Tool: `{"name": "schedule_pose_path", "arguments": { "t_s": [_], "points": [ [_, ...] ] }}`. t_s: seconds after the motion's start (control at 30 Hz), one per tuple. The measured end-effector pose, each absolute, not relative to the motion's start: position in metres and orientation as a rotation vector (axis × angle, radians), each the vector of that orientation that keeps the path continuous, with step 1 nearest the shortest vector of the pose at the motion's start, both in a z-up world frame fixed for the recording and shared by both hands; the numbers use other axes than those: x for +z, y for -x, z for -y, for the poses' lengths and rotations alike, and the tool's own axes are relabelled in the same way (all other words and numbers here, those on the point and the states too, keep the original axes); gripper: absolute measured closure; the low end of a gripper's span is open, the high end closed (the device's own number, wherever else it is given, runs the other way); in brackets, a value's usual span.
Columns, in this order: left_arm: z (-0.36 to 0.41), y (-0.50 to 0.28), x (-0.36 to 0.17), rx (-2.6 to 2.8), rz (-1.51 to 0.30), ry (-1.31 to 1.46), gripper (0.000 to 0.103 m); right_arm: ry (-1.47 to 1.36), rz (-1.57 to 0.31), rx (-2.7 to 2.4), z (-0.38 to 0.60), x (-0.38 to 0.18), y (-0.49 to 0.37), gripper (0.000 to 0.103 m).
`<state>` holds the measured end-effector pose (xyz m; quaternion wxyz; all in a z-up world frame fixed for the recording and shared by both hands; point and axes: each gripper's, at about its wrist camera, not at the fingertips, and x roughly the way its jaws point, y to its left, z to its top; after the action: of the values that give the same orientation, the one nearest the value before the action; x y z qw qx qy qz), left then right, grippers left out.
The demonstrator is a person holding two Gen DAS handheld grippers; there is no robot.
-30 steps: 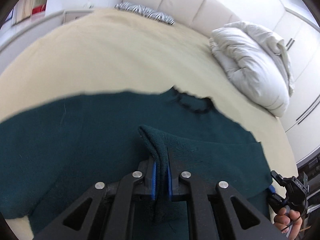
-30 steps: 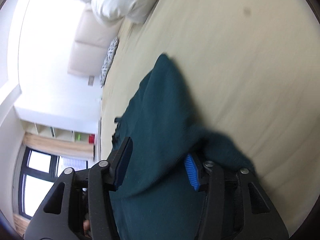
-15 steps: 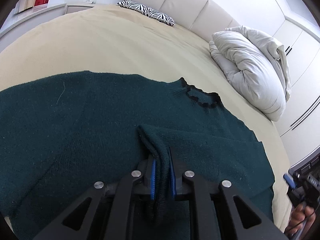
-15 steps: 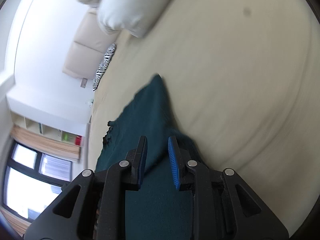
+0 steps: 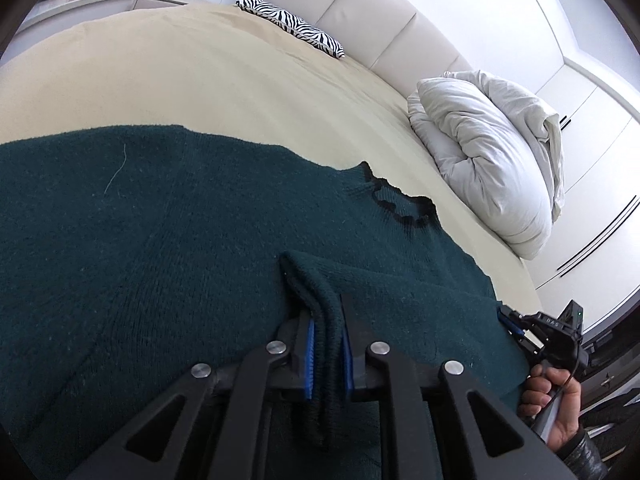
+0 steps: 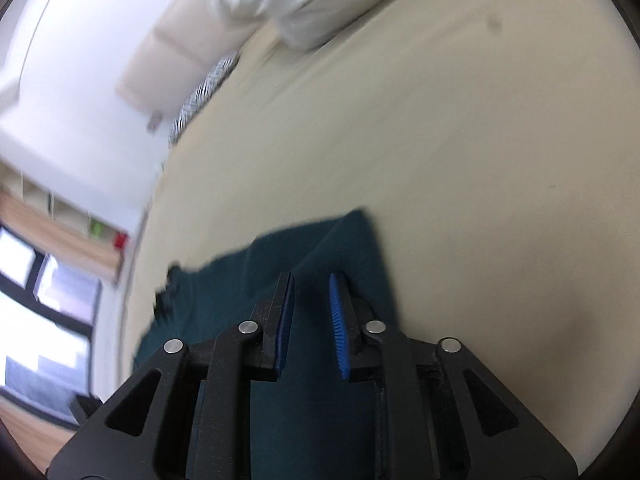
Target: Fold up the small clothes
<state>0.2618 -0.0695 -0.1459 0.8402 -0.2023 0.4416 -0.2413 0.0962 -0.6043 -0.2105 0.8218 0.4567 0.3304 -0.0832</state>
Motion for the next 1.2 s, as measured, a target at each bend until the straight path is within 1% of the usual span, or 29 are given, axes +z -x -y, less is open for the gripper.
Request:
{"name": "schedule_pose_path", "arguments": {
  "t_s": [0.07,0.2,0.23,0.27,0.3,0.37,0.5,0.53,0.57,0.6,0.63,0.67,0.7,0.77,0.8,0.83,0.87,0.9,0.93,1.0,1.03,1.07,1.1,1.13,1.2],
  "points": [
    [0.07,-0.262,-0.146,-0.511,-0.93,0.427,0.088,-0.954,-0.703,-0.171,0.608,-0.212,-0.094,0.102],
    [0.07,-0.26,-0.146,-0.51,-0.923,0.425,0.088,-0.927,-0.681,-0.215,0.612,-0.206,-0.084,0.103],
    [0.07,-0.26,-0.146,-0.51,-0.921,0.425,0.088,-0.93,-0.67,-0.254,0.611,-0.206,-0.082,0.102],
    [0.07,-0.26,-0.146,-0.51,-0.919,0.425,0.088,-0.914,-0.674,-0.331,0.613,-0.205,-0.073,0.097],
    [0.071,-0.26,-0.146,-0.51,-0.918,0.423,0.088,-0.905,-0.666,-0.357,0.612,-0.201,-0.067,0.097],
    [0.07,-0.26,-0.147,-0.511,-0.914,0.424,0.088,-0.865,-0.674,-0.335,0.602,-0.19,-0.062,0.09],
    [0.07,-0.259,-0.148,-0.51,-0.911,0.423,0.088,-0.763,-0.648,-0.173,0.557,-0.158,-0.054,0.087],
    [0.07,-0.259,-0.148,-0.511,-0.912,0.425,0.088,-0.749,-0.654,-0.123,0.542,-0.155,-0.053,0.083],
    [0.07,-0.259,-0.147,-0.512,-0.912,0.426,0.088,-0.731,-0.676,-0.102,0.531,-0.155,-0.054,0.071],
    [0.069,-0.259,-0.147,-0.513,-0.91,0.43,0.088,-0.705,-0.713,-0.098,0.521,-0.159,-0.057,0.061],
    [0.069,-0.259,-0.147,-0.516,-0.914,0.438,0.088,-0.671,-0.768,-0.099,0.512,-0.169,-0.06,0.042],
    [0.067,-0.26,-0.147,-0.52,-0.921,0.449,0.088,-0.65,-0.784,-0.095,0.509,-0.18,-0.057,0.041],
    [0.065,-0.262,-0.145,-0.526,-0.933,0.463,0.088,-0.624,-0.753,-0.089,0.506,-0.183,-0.055,0.041],
    [0.062,-0.265,-0.138,-0.538,-0.978,0.464,0.087,-0.639,-0.743,-0.101,0.506,-0.176,-0.051,0.043],
    [0.061,-0.263,-0.13,-0.523,-0.992,0.438,0.08,-0.651,-0.746,-0.129,0.506,-0.169,-0.046,0.043],
    [0.059,-0.259,-0.123,-0.503,-0.989,0.418,0.066,-0.653,-0.718,-0.149,0.505,-0.155,-0.037,0.042],
    [0.056,-0.254,-0.114,-0.476,-0.981,0.398,0.057,-0.64,-0.679,-0.151,0.506,-0.145,-0.03,0.041],
    [0.05,-0.247,-0.101,-0.43,-0.962,0.379,0.04,-0.609,-0.632,-0.156,0.505,-0.131,-0.018,0.041],
    [0.043,-0.241,-0.09,-0.396,-0.939,0.369,0.031,-0.562,-0.583,-0.164,0.497,-0.112,-0.005,0.041],
    [0.02,-0.222,-0.067,-0.366,-0.865,0.378,0.029,-0.506,-0.526,-0.168,0.481,-0.089,0.015,0.031],
    [0.005,-0.21,-0.059,-0.366,-0.842,0.401,0.029,-0.484,-0.497,-0.167,0.47,-0.079,0.026,0.022],
    [-0.013,-0.199,-0.055,-0.36,-0.834,0.435,0.029,-0.464,-0.48,-0.165,0.46,-0.073,0.031,0.016],
    [-0.03,-0.19,-0.053,-0.349,-0.831,0.469,0.029,-0.432,-0.466,-0.166,0.447,-0.067,0.039,0.013],
    [-0.051,-0.178,-0.053,-0.332,-0.829,0.511,0.029,-0.411,-0.457,-0.169,0.437,-0.062,0.047,0.008],
    [-0.097,-0.156,-0.06,-0.293,-0.825,0.62,0.029,-0.394,-0.454,-0.154,0.417,-0.058,0.055,0.006]
  ]
}}
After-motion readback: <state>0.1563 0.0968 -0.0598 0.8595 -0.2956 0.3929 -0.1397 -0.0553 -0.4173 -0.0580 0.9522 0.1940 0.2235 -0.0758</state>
